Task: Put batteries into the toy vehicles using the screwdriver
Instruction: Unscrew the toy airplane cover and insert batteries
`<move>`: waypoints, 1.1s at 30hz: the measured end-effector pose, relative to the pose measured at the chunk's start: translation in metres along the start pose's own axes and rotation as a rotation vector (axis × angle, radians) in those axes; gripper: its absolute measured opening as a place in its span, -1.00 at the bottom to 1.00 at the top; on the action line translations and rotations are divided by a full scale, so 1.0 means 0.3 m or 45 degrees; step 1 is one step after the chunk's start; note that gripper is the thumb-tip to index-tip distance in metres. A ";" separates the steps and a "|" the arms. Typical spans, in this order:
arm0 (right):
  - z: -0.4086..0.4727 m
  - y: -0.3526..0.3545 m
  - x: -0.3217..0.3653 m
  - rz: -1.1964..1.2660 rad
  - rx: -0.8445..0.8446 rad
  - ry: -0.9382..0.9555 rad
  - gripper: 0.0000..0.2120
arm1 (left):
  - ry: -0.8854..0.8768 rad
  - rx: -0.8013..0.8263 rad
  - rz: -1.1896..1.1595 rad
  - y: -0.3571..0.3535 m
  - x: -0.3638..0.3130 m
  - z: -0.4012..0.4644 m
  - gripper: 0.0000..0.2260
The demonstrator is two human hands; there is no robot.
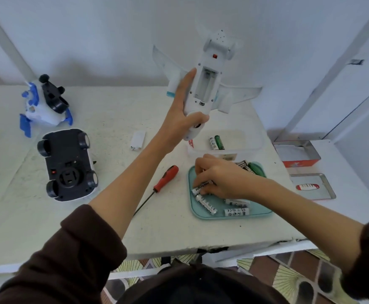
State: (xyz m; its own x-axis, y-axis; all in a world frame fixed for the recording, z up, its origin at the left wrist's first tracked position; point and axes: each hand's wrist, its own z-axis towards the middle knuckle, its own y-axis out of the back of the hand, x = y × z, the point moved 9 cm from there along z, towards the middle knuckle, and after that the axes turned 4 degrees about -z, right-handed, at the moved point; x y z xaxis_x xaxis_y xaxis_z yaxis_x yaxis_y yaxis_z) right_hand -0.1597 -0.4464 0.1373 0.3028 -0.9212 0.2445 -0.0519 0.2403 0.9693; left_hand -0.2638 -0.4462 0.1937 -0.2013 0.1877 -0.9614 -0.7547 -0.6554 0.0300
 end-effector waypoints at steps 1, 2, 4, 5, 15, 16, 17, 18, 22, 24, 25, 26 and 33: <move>0.004 -0.006 0.000 -0.006 0.023 -0.006 -0.85 | 0.002 0.002 0.001 -0.001 0.004 0.002 -0.22; 0.006 -0.012 0.000 0.009 0.054 -0.016 -0.85 | 0.002 0.006 0.003 0.000 0.005 0.004 -0.22; 0.005 -0.008 -0.007 0.136 0.092 -0.057 -0.88 | -0.002 0.010 -0.005 0.004 0.006 0.008 -0.23; 0.003 0.007 -0.013 0.227 0.082 -0.092 -0.89 | -0.009 0.006 -0.012 0.009 0.002 0.011 -0.24; 0.001 0.368 -0.097 0.586 -0.468 -0.279 -0.78 | 0.003 -0.058 -0.015 0.053 0.003 0.041 -0.25; 0.005 0.396 -0.117 0.630 -0.518 -0.306 -0.75 | 0.006 -0.055 -0.014 0.051 0.001 0.044 -0.25; 0.009 0.424 -0.138 0.680 -0.574 -0.332 -0.72 | 0.007 -0.054 -0.013 0.049 -0.001 0.046 -0.26; 0.012 0.450 -0.157 0.717 -0.627 -0.358 -0.71 | 0.010 -0.054 -0.008 0.047 -0.002 0.048 -0.26; 0.027 0.528 -0.221 0.600 -0.764 -0.430 -0.78 | 0.009 -0.055 -0.018 0.037 -0.006 0.050 -0.27; 0.029 0.546 -0.251 0.548 -0.861 -0.489 -0.81 | -0.003 -0.051 -0.035 0.030 -0.009 0.050 -0.25; 0.028 0.552 -0.265 0.545 -0.919 -0.520 -0.85 | -0.007 -0.052 -0.041 0.028 -0.010 0.049 -0.25; 0.028 0.555 -0.275 0.539 -0.968 -0.545 -0.88 | -0.010 -0.052 -0.048 0.025 -0.012 0.048 -0.24; 0.051 0.563 -0.275 0.406 -1.076 -0.507 -0.82 | -0.018 -0.039 -0.137 0.005 0.002 0.040 -0.23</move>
State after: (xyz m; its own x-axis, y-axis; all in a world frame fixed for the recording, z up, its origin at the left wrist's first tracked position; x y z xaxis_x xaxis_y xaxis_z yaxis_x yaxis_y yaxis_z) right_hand -0.2081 -0.3345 0.2813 0.0423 -0.7737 0.6321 0.6682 0.4923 0.5578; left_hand -0.2725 -0.4382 0.1966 -0.1289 0.2681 -0.9547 -0.7531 -0.6528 -0.0817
